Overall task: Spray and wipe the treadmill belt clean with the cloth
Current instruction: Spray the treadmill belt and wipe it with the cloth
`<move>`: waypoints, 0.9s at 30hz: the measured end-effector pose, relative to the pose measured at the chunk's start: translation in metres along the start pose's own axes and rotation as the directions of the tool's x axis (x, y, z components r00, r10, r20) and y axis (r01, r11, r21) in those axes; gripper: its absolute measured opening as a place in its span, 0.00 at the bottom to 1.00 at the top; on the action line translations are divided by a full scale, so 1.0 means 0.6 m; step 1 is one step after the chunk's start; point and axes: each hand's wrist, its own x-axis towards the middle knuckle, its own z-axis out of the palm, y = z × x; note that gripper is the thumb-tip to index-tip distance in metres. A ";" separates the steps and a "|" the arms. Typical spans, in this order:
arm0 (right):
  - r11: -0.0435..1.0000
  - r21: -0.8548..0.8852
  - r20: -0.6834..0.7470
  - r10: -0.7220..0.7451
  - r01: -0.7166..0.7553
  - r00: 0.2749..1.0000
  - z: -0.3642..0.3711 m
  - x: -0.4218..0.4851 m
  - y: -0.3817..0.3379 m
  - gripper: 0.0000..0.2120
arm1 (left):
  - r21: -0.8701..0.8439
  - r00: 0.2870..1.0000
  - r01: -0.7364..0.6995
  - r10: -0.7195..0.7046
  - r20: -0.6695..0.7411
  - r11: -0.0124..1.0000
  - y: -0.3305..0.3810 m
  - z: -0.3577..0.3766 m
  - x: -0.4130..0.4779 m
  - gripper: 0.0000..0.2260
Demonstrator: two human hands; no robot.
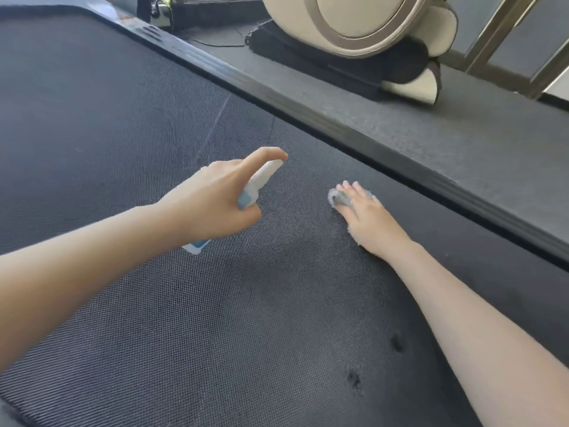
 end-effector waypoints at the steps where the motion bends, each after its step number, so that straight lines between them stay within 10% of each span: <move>1: 0.999 -0.023 -0.001 0.040 -0.040 0.999 -0.004 0.008 0.017 0.24 | -0.004 1.000 0.006 -0.006 -0.002 1.000 -0.002 0.004 0.005 0.31; 10: 0.917 -0.002 -0.051 0.397 -0.398 0.916 -0.052 0.014 0.139 0.23 | -0.002 0.999 -0.042 0.042 0.006 0.999 0.006 0.042 0.055 0.31; 27: 0.911 -0.074 -0.074 0.400 -0.405 0.914 -0.044 -0.010 0.156 0.23 | 0.085 0.980 0.146 -0.132 -0.149 0.986 0.058 0.124 0.238 0.24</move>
